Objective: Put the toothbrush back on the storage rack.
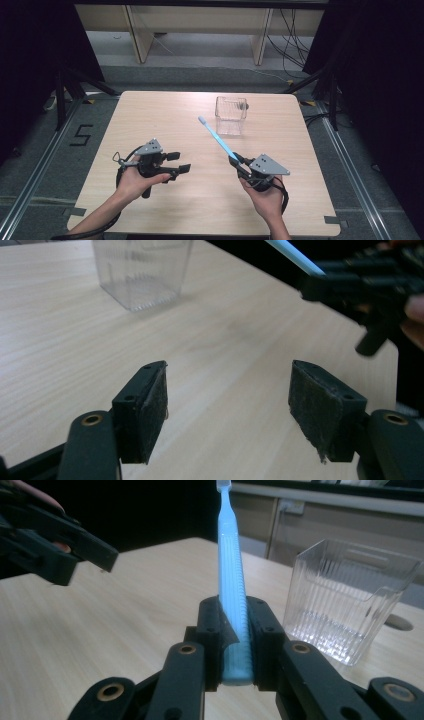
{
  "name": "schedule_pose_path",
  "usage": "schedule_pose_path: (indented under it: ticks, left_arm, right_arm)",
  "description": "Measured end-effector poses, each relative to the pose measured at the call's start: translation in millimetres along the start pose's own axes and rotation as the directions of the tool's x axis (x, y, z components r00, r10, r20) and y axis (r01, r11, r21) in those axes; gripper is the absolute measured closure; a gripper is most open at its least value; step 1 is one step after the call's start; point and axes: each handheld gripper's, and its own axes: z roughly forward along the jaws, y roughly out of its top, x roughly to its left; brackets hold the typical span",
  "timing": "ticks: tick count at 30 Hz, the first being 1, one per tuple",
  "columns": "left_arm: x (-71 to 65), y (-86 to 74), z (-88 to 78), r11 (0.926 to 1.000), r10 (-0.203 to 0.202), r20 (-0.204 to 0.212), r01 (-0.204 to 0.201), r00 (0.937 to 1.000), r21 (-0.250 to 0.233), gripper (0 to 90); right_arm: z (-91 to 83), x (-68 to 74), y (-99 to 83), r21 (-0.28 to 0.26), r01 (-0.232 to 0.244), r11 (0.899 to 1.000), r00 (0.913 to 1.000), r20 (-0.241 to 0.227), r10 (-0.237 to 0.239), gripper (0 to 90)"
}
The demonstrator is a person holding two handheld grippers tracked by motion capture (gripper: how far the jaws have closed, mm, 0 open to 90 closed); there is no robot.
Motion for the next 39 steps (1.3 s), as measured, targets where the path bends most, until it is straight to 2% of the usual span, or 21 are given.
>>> schedule_pose_path:
  ticks: [1, 2, 3, 5, 6, 7, 9, 11, 15, 20, 22, 24, 25, 26, 28, 29, 34, 35, 36, 37, 39]
  left_arm:
    - [0.0, 0.0, 0.0, 1.0, 0.0, 0.0, 0.0, 1.0, 0.0, 31.6]
    - [3.4, 3.0, 3.4, 0.9987, -0.04, 0.011, 0.04, 0.9991, -0.032, 31.7]
    - [4.6, 5.0, 5.4, 0.9979, -0.05, 0.017, 0.05, 0.9986, -0.04, 31.7]
    - [5.0, 7.3, 7.7, 0.9967, -0.056, 0.022, 0.058, 0.9982, -0.057, 32.2]
    - [4.4, 10.6, 11.6, 0.9946, -0.056, 0.029, 0.058, 0.998, -0.086, 32.3]
    - [3.7, 13.9, 12.9, 0.9941, -0.058, 0.031, 0.06, 0.9978, -0.09, 32.5]
    - [2.1, 19.6, 16.3, 0.9921, -0.063, 0.053, 0.068, 0.9966, -0.106, 32.9]
    - [0.8, 21.8, 17.7, 0.9915, -0.065, 0.059, 0.071, 0.9962, -0.109, 33.1]
    - [-7.9, 36.1, 30.1, 0.9887, -0.063, 0.121, 0.078, 0.9907, -0.128, 34.1]
    - [-9.0, 40.7, 38.3, 0.9892, -0.064, 0.128, 0.08, 0.9896, -0.122, 34.9]
    - [-10.4, 42.9, 42.7, 0.9869, -0.078, 0.15, 0.098, 0.9856, -0.128, 34.9]
    - [-10.4, 43.6, 43.7, 0.9862, -0.083, 0.153, 0.103, 0.9847, -0.129, 35.0]
    - [-10.5, 44.4, 45.4, 0.9842, -0.091, 0.156, 0.113, 0.9836, -0.137, 35.4]
    - [-10.6, 44.7, 45.8, 0.9835, -0.094, 0.158, 0.117, 0.9829, -0.138, 35.7]
    - [-11.1, 45.6, 46.5, 0.9807, -0.103, 0.165, 0.128, 0.9809, -0.148, 36.4]
    - [-11.1, 46.1, 46.5, 0.9809, -0.099, 0.166, 0.124, 0.9812, -0.15, 36.7]
    - [-12.1, 49.0, 46.8, 0.9778, -0.095, 0.171, 0.124, 0.9806, -0.169, 39.8]
    - [-12.4, 49.4, 46.7, 0.9774, -0.096, 0.173, 0.126, 0.9803, -0.17, 40.3]
    - [-12.7, 49.8, 46.9, 0.9771, -0.097, 0.175, 0.127, 0.9798, -0.171, 40.7]
    - [-12.6, 50.0, 47.1, 0.9772, -0.095, 0.176, 0.126, 0.9797, -0.171, 41.1]
    - [-12.6, 50.2, 47.5, 0.9778, -0.089, 0.176, 0.119, 0.9805, -0.173, 42.2]
  right_arm:
    - [-2.0, 1.2, 0.7, 0.006, -0.007, 1.0, 0.9999, 0.012, 0.006, 78.7]
    - [-2.5, 1.2, 1.2, 0.0, 0.005, 1.0, 0.9998, 0.02, -0.005, 78.7]
    - [-1.9, 1.0, 1.3, -0.012, 0.016, 1.0, 0.9997, 0.019, -0.015, 78.7]
    - [-2.0, 5.5, 0.7, -0.009, -0.025, 1.0, 0.9996, 0.016, 0.025, 78.7]
    - [-0.7, 5.5, 0.7, -0.011, -0.011, 1.0, 0.9999, 0.003, 0.011, 78.7]
    - [-0.4, 7.6, 0.5, -0.011, -0.023, 1.0, 0.9997, 0.012, 0.023, 78.7]
    - [0.2, 7.7, 0.9, -0.008, -0.001, 1.0, 1.0, 0.002, 0.001, 78.7]
    - [2.0, 9.9, 0.4, -0.017, -0.02, 1.0, 0.9997, -0.017, 0.02, 78.7]
    - [5.9, 12.9, 1.9, -0.039, 0.022, 0.999, 0.9997, -0.01, -0.022, 78.7]
    - [6.5, 15.5, 4.3, -0.04, 0.032, 0.999, 0.9994, -0.009, -0.032, 78.7]
    - [7.8, 17.9, 4.2, -0.042, 0.014, 0.999, 0.9997, -0.017, -0.014, 78.7]
    - [8.2, 19.7, 4.2, -0.038, -0.002, 0.999, 0.9996, -0.027, 0.001, 78.7]
    - [9.0, 19.8, 5.4, -0.04, 0.024, 0.999, 0.9993, -0.028, -0.025, 78.7]
    - [8.7, 20.9, 5.6, -0.028, 0.014, 1.0, 0.9995, -0.028, -0.015, 78.7]
    - [10.5, 19.9, 5.8, -0.043, 0.034, 0.998, 0.9991, -0.024, -0.035, 78.7]
    - [10.6, 21.0, 5.8, -0.037, 0.02, 0.999, 0.9993, -0.031, -0.021, 78.7]
    - [12.1, 22.0, 7.3, -0.046, 0.025, 0.999, 0.9992, -0.03, -0.027, 78.7]
    - [13.5, 22.1, 7.3, -0.061, 0.024, 0.998, 0.9989, -0.038, -0.026, 78.7]
    - [12.8, 22.7, 7.7, -0.051, 0.022, 0.998, 0.9992, -0.031, -0.024, 78.7]
    - [14.2, 23.0, 7.5, -0.062, 0.013, 0.998, 0.9987, -0.048, -0.016, 78.7]
    - [13.7, 22.4, 8.0, -0.05, 0.03, 0.998, 0.9989, -0.034, -0.032, 78.7]
